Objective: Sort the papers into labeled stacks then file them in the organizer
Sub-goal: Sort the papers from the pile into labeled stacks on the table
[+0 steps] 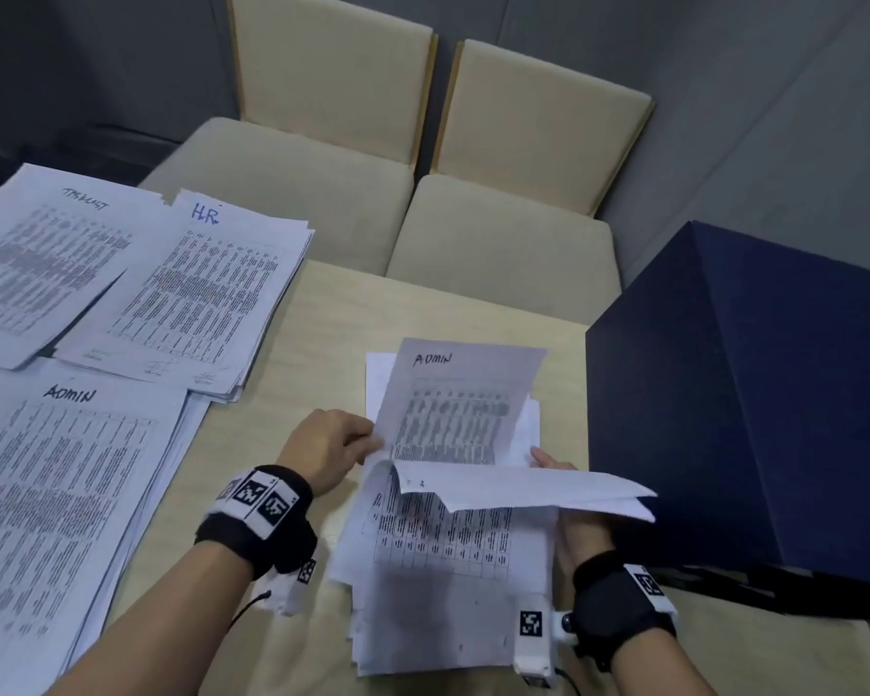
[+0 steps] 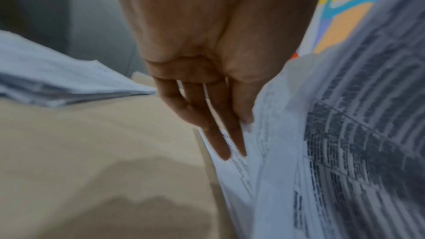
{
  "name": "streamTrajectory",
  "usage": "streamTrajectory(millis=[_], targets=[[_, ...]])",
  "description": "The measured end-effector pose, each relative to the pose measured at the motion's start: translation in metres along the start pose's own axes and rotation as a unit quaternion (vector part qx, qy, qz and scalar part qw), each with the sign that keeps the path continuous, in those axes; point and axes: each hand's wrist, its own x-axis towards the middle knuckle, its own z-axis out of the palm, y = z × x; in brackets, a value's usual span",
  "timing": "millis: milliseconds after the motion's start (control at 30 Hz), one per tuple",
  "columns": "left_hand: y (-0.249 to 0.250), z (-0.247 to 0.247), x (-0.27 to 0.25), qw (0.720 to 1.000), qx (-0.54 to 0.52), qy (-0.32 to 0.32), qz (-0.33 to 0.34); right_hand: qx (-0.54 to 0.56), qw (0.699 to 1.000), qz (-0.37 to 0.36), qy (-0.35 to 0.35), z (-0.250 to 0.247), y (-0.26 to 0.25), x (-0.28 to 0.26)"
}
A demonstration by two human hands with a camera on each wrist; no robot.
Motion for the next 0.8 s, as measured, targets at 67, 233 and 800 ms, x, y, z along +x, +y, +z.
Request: streamTrajectory(millis=[67, 233, 800], targets=[[-0.001, 0.003, -0.002, 0.998, -0.047, -0.008, 0.033, 0.034, 0.999, -0.028, 0.012, 0.004, -0.003, -0.007], [0.005, 0.011, 0.001, 0.997, -0.057, 0.014, 0.048, 0.049, 0.997, -0.04, 0.046, -0.005, -0.007, -0.011], [0.023, 0.026, 0.012, 0.973, 0.175, 0.029, -0.149, -0.002, 0.988, -0.015, 0.155, -0.026, 0.01, -0.011]])
